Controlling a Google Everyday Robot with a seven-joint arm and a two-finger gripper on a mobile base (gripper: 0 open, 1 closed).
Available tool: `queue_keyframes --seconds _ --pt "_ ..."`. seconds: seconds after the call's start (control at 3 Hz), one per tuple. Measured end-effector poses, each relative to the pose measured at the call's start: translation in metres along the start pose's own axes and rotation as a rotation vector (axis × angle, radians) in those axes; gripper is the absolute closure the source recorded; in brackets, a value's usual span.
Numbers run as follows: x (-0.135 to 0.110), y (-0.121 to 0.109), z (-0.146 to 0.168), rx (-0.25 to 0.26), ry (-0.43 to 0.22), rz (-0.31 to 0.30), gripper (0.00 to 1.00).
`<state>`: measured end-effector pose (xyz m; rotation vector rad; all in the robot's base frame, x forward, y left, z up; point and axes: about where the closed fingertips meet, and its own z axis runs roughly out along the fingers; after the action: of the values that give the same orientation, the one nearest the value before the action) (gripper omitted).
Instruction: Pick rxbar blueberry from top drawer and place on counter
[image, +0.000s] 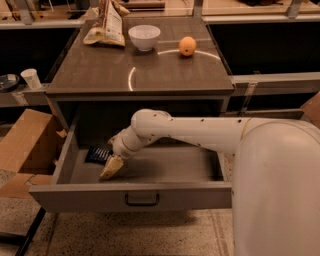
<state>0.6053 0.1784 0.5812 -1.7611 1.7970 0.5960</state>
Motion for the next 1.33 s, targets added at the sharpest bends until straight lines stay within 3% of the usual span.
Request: queue_keyframes --seconds 0.67,1.0,1.33 --pt "-0.0077 -0.0008 -0.0085 0.000 -0.001 0.000 0.92" --pt "0.0013 -0.0077 -0.0080 0.017 -0.047 0.018 1.00" --pt "-0.0022 -0.0080 -0.0105 0.018 -0.048 0.019 1.00"
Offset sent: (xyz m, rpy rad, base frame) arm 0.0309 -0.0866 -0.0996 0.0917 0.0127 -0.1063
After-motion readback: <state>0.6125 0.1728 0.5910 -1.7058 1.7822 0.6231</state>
